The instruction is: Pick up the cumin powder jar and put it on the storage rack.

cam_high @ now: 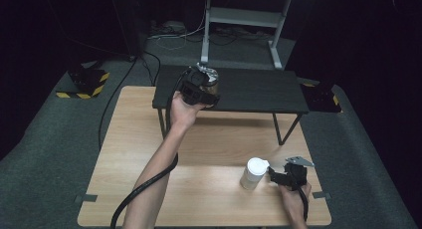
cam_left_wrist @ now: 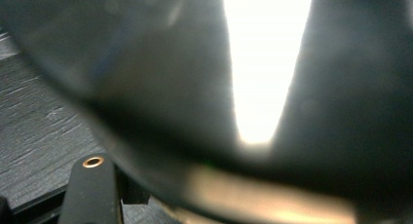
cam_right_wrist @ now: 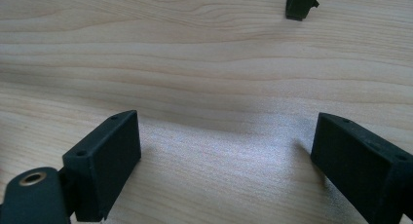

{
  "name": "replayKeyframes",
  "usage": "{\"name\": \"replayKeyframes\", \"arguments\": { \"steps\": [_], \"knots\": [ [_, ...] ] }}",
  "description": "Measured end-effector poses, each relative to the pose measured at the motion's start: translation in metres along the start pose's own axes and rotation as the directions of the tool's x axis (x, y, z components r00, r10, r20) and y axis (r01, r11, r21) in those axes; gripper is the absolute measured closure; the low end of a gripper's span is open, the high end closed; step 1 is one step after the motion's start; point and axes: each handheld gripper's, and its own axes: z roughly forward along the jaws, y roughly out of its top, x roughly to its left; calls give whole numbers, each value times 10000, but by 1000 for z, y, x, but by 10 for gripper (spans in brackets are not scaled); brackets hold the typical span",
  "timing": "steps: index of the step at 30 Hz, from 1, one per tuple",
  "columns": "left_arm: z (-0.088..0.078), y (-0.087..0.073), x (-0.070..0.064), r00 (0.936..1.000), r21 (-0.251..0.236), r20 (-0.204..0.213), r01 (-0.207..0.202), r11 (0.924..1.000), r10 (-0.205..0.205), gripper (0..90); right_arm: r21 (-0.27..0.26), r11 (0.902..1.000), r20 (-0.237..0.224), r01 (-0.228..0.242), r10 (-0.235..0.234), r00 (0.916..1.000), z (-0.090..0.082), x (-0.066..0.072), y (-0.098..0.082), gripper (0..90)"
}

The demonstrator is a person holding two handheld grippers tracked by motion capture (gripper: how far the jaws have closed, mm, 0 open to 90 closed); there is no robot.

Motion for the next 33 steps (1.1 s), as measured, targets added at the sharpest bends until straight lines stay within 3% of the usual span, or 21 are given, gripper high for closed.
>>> {"name": "replayKeyframes", "arguments": {
  "steps": [8,28,33],
  "knots": [
    [13,2,2,9994,79,-318,150,9999,-147,319,-9,10000,-56,57,-57,10000,0,-1,0,101],
    [17,0,4,9996,-7,-260,94,10000,-94,316,-3,10000,-59,55,-55,10000,0,-1,0,102],
    [15,-1,3,9994,-88,-250,222,9997,-224,236,-7,10000,-61,43,-43,10000,0,-1,0,102]
  ]
}}
